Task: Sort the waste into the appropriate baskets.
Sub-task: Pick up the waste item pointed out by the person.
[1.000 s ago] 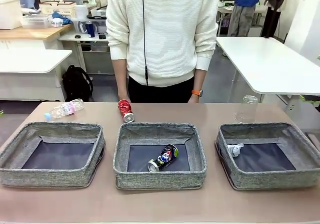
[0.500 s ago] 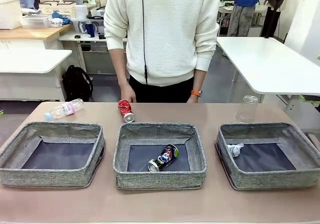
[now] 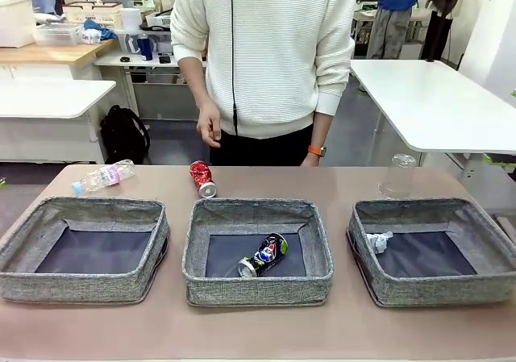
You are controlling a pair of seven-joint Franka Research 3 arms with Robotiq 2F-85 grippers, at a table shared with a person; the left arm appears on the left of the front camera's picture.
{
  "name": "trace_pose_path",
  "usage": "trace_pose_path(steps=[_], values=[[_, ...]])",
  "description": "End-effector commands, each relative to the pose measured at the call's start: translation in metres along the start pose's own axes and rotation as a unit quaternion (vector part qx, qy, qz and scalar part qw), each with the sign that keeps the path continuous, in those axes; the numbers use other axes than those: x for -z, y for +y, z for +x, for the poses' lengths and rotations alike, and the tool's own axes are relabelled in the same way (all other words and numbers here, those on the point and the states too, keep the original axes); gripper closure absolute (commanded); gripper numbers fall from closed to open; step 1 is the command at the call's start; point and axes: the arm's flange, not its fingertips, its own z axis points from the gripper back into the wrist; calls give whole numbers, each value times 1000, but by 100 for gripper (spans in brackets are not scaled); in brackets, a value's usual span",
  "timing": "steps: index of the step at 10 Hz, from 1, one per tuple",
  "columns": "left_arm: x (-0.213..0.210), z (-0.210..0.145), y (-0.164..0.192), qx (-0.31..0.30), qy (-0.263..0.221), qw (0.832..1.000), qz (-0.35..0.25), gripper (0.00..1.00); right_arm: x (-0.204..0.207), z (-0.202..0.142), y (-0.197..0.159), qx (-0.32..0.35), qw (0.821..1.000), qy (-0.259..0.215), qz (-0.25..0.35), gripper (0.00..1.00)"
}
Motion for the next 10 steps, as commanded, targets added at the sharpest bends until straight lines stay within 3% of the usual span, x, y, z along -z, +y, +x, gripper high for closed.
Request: trace_pose_path(steps=[1,9,10], values=[[1,-1,-1,10,-3,1000,-6,0,1,1,2,-10,1000,2,9,0],[0,0,0,0,0,1000,0,0,1,1,2,-10,1000,2,9,0],[25,18,-13,-56,-35,993,99,0,1,1,2,-10,1000,2,9,0]])
